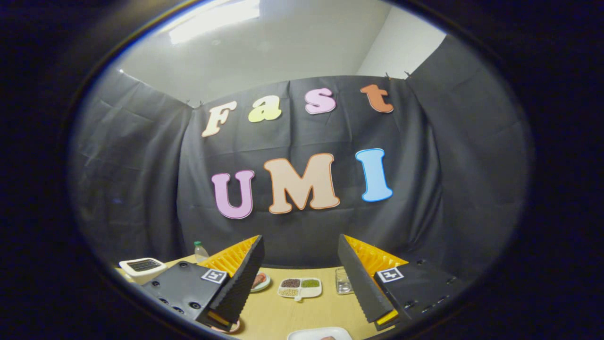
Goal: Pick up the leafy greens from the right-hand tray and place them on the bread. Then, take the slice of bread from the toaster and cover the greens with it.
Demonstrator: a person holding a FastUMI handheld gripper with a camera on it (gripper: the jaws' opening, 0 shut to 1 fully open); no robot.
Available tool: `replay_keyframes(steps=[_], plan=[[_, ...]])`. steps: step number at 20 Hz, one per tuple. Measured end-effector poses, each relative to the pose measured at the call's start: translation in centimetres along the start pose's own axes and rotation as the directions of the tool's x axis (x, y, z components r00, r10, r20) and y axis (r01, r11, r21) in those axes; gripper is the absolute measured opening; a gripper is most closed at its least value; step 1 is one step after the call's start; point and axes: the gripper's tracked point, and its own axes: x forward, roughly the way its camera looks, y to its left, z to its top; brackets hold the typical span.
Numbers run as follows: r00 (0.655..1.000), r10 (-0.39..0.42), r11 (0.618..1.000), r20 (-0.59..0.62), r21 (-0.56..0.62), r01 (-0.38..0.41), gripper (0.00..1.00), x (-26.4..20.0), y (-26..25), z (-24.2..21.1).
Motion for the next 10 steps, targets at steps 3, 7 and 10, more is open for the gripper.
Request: replay_keyframes(steps=[3, 7, 10], plan=[[1.000, 0.012, 1.000, 0.003, 0.020, -0.012, 0.98, -0.6, -1.3, 0.2], [1.000, 0.009, 0.998, -0.003, 0.058, -0.009, 0.98, -1.6, -3.9, 0.3], [1.000, -0.005, 0.998, -0.004, 0.070, 0.005, 0.98, -2.2, -6.6, -0.3]])
